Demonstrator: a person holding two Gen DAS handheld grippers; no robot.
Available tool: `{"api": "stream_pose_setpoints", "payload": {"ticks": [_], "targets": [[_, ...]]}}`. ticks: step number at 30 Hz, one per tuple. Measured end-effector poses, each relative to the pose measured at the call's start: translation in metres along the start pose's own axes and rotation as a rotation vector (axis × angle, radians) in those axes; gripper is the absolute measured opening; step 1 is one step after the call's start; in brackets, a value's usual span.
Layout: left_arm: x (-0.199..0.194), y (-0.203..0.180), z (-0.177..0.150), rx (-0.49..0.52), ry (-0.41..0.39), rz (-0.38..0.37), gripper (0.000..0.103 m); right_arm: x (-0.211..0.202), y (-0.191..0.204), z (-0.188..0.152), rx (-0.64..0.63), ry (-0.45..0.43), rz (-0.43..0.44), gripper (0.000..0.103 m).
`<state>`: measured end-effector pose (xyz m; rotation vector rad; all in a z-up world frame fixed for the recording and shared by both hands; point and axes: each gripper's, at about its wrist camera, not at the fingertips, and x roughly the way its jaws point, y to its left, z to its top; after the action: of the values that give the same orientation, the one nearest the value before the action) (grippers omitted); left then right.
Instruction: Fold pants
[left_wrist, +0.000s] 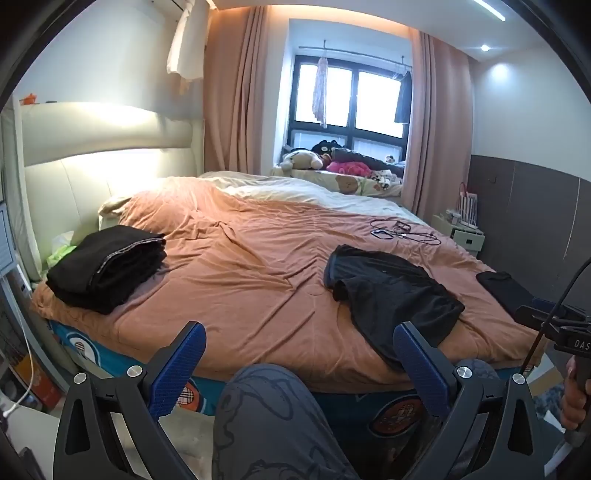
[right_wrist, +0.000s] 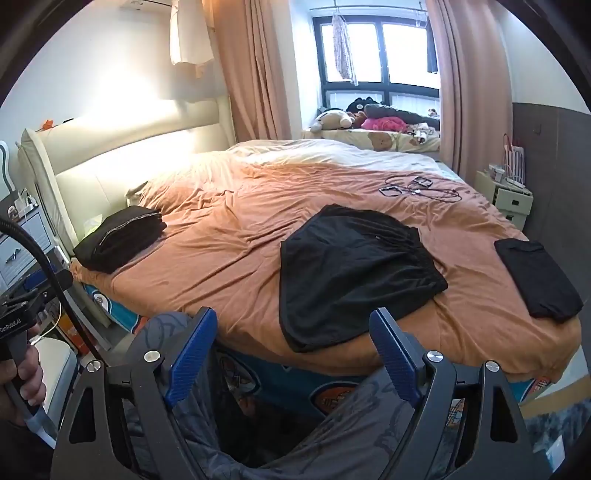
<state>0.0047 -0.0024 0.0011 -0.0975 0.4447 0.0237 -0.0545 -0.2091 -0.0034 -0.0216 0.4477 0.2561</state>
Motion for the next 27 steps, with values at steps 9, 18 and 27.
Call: {"api": "stream_pose_setpoints", "payload": {"ticks": [9,18,27], "targets": [[-0.016,0.003,-0.004,-0.005,-0.063,-0.031,0.102,-0.005,-0.003,0.007,0.008,-0.006,-0.006,0.084],[-0.022,0.001,-0.006,0.011,-0.089,-0.035,0.102,-0.008,-0.001,0.004,0.002,-0.019,-0.014,0.084],[-0.027,-0.002,-0.005,0.018,-0.110,-0.040,0.102,-0.007,0.000,0.003,0.001,-0.033,-0.024,0.084]]}}
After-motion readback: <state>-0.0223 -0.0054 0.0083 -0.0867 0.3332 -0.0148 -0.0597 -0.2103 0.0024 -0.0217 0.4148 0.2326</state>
